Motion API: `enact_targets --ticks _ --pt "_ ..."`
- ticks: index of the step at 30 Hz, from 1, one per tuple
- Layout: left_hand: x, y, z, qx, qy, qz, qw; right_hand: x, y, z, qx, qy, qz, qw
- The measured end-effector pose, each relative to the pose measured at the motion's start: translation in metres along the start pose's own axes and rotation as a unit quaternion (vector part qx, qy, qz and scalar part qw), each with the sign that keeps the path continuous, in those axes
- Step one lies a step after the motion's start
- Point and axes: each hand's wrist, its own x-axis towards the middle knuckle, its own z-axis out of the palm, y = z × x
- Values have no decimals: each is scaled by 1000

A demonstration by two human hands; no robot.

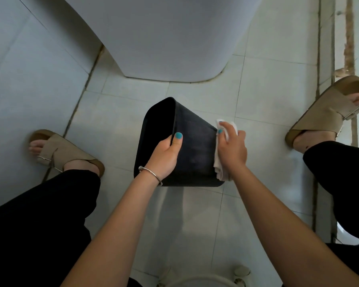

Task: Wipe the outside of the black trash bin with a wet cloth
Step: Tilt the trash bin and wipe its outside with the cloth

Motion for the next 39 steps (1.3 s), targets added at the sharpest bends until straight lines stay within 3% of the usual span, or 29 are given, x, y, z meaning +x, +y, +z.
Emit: enact_targets --ticks 4,10,20,30,39 --pt "4 0 -3 23 -21 17 999 2 35 9 31 7 116 993" --pt "7 -4 -13 63 -35 43 996 -28 44 27 102 36 179 978" --pt "12 -2 -19 97 -43 43 993 -75 30 29 192 53 184 963" --pt "21 -3 -24 226 0 152 962 -90 24 26 228 53 209 950" --pt "36 11 -33 179 -83 76 977 -111 39 20 304 65 177 934"
